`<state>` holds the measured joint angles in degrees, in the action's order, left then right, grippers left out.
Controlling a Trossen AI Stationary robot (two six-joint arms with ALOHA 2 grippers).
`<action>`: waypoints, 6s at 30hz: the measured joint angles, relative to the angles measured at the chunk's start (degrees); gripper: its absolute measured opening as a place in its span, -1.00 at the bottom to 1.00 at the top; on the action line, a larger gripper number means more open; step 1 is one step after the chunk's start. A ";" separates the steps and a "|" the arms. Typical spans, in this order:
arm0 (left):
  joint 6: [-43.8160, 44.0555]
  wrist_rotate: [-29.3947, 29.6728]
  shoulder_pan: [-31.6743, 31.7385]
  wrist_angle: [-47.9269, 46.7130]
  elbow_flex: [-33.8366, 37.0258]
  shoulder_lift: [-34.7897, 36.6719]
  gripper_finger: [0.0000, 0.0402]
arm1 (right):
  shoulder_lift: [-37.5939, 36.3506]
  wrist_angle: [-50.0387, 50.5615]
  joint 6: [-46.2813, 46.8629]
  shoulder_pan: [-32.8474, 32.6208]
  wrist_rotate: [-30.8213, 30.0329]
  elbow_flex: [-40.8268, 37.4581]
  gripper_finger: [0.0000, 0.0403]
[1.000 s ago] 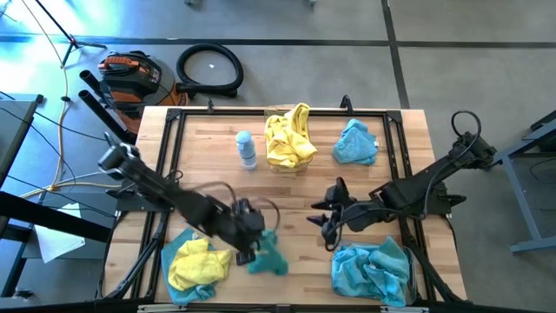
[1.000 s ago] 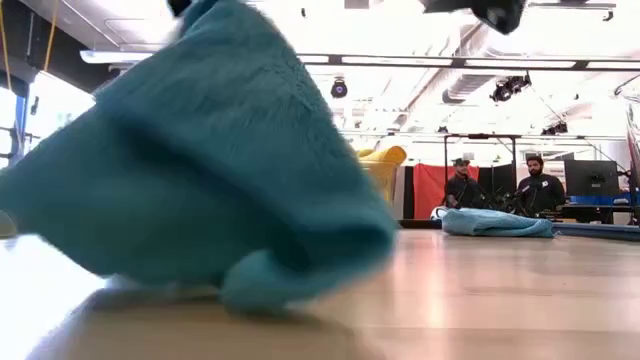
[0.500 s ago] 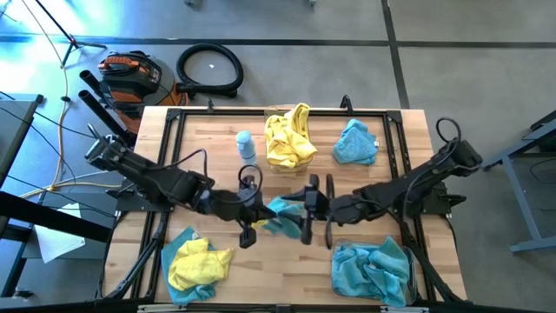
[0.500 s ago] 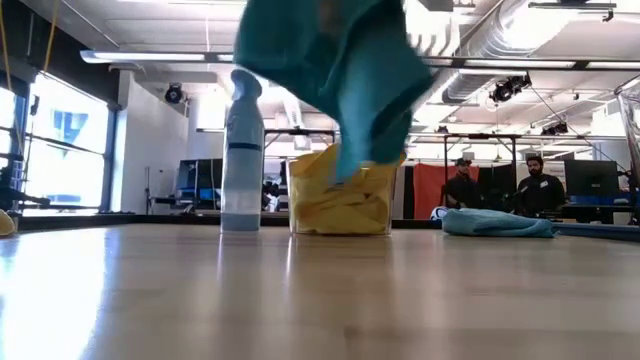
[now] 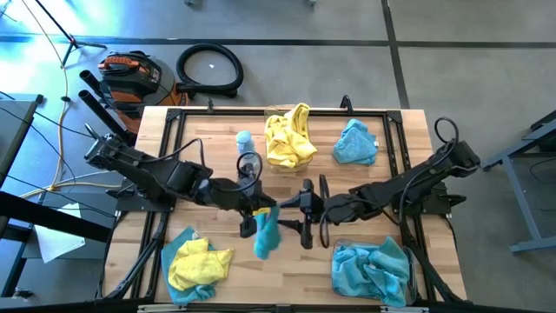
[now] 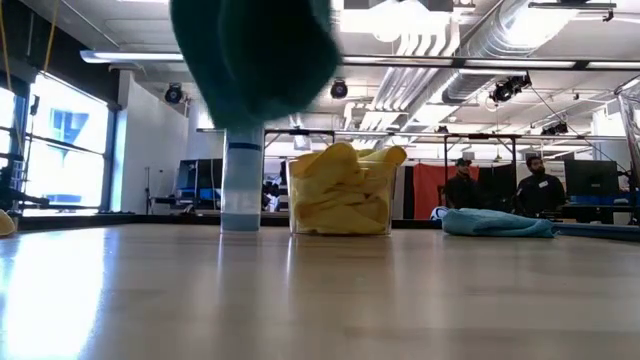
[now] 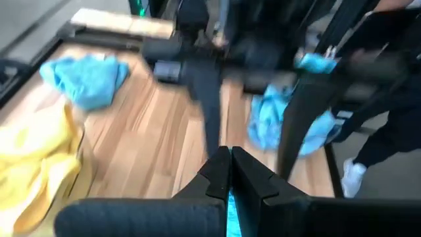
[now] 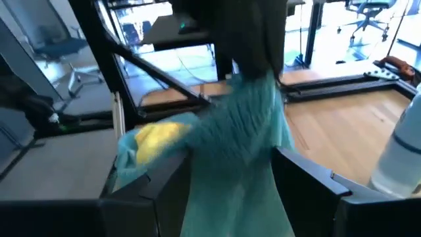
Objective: Sort microfiber towel by color & place in baskets
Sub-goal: Put the blue towel into the bottom transparent bin, then put the yellow towel into the top transparent bin
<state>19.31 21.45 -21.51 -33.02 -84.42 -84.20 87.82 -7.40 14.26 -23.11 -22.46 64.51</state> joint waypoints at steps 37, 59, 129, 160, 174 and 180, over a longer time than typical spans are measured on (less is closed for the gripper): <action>-1.58 -0.89 3.95 6.09 0.13 -0.26 -0.96 | -1.08 7.94 3.71 2.62 0.48 -0.02 -0.86; -2.38 -1.08 2.70 -1.77 8.94 5.41 -0.41 | -9.60 37.56 31.48 -6.55 -2.55 5.06 -0.98; 7.65 -5.26 -2.19 5.47 39.51 44.00 -0.42 | 29.05 74.57 103.47 -28.39 7.42 25.98 -0.37; 8.96 -4.95 -2.19 7.49 39.49 43.99 -0.42 | 28.67 95.31 106.44 -30.16 -18.55 45.79 -0.17; 4.21 -0.04 -2.15 10.85 39.43 43.98 -0.42 | 28.67 81.96 76.95 -10.69 -23.46 45.79 -0.23; 4.08 0.16 -2.15 10.81 39.43 44.00 -0.42 | 28.67 64.80 49.77 -2.93 -12.31 44.44 -0.23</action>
<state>23.39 21.61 -23.66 -22.21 -44.99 -40.21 116.49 57.40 64.04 -26.05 -34.77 108.95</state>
